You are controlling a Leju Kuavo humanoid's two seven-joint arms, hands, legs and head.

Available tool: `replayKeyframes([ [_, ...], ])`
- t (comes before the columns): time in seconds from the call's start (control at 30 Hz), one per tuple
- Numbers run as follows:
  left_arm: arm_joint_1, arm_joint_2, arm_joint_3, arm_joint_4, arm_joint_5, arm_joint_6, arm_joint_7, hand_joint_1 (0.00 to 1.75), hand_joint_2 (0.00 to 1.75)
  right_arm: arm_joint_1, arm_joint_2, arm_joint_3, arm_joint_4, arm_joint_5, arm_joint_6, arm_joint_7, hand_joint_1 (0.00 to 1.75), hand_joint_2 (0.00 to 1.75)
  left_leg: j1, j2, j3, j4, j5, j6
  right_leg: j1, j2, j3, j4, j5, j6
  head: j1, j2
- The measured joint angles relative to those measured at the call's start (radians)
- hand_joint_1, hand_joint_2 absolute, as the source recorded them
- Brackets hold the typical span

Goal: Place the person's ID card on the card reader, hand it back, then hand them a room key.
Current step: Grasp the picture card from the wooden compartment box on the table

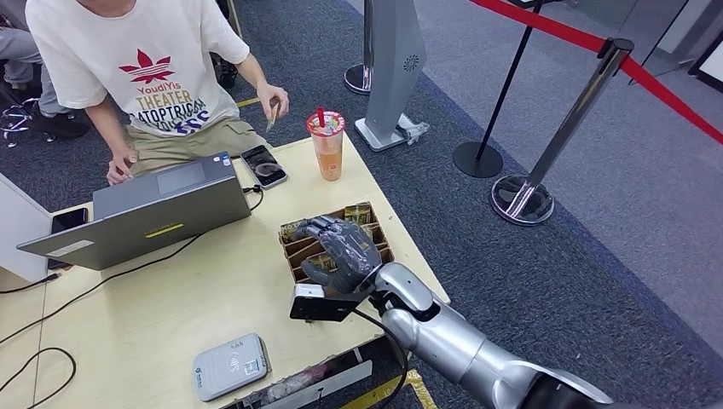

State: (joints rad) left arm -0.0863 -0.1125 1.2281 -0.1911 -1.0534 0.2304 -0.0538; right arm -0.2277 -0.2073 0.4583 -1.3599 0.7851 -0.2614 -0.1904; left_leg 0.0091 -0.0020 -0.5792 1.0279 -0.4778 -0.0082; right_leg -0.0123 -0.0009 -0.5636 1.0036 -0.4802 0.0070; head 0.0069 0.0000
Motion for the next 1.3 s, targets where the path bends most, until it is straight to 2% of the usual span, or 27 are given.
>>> replayKeyframes([
  [0.1, 0.000, 0.000, 0.001, 0.000, 0.000, 0.000, 0.000, 0.00, 0.00, 0.010, -0.004, 0.003, 0.000, 0.016, 0.000, 0.007, 0.81, 1.75, 0.000, 0.000, 0.000, 0.000, 0.000, 0.000, 0.000, 0.000, 0.000, 0.000, 0.000, 0.000, 0.000, 0.000],
  [0.4, 0.000, 0.001, 0.002, 0.000, -0.001, -0.004, -0.002, 0.00, 0.00, 0.033, -0.012, 0.008, -0.021, 0.060, -0.001, 0.039, 0.80, 1.75, 0.000, 0.000, 0.000, 0.000, 0.000, 0.000, 0.000, 0.000, 0.000, 0.000, 0.000, 0.000, 0.000, 0.000],
  [0.6, 0.001, 0.001, 0.002, 0.000, -0.006, -0.009, -0.003, 0.00, 0.00, 0.054, -0.020, 0.008, -0.046, 0.090, -0.001, 0.057, 0.74, 1.75, 0.000, 0.000, 0.000, 0.000, 0.000, 0.000, 0.000, 0.000, 0.000, 0.000, 0.000, 0.000, 0.000, 0.000],
  [0.7, 0.001, 0.001, 0.002, 0.000, -0.007, -0.010, -0.004, 0.00, 0.00, 0.062, -0.026, 0.008, -0.058, 0.107, -0.002, 0.064, 0.79, 1.75, 0.000, 0.000, 0.000, 0.000, 0.000, 0.000, 0.000, 0.000, 0.000, 0.000, 0.000, 0.000, 0.000, 0.000],
  [0.83, 0.002, 0.001, 0.002, 0.000, -0.009, -0.013, -0.009, 0.00, 0.00, 0.071, -0.037, 0.006, -0.067, 0.132, -0.012, 0.072, 0.71, 1.75, 0.000, 0.000, 0.000, 0.000, 0.000, 0.000, 0.000, 0.000, 0.000, 0.000, 0.000, 0.000, 0.000, 0.000],
  [1.1, 0.002, 0.001, 0.002, 0.000, -0.017, -0.020, -0.010, 0.00, 0.00, 0.082, -0.051, 0.000, -0.070, 0.200, -0.021, 0.092, 0.76, 1.75, 0.000, 0.000, 0.000, 0.000, 0.000, 0.000, 0.000, 0.000, 0.000, 0.000, 0.000, 0.000, 0.000, 0.000],
  [1.3, 0.002, 0.002, 0.002, 0.000, -0.017, -0.021, -0.010, 0.00, 0.00, 0.078, -0.052, 0.001, -0.068, 0.225, -0.010, 0.104, 0.64, 1.75, 0.000, 0.000, 0.000, 0.000, 0.000, 0.000, 0.000, 0.000, 0.000, 0.000, 0.000, 0.000, 0.000, 0.000],
])
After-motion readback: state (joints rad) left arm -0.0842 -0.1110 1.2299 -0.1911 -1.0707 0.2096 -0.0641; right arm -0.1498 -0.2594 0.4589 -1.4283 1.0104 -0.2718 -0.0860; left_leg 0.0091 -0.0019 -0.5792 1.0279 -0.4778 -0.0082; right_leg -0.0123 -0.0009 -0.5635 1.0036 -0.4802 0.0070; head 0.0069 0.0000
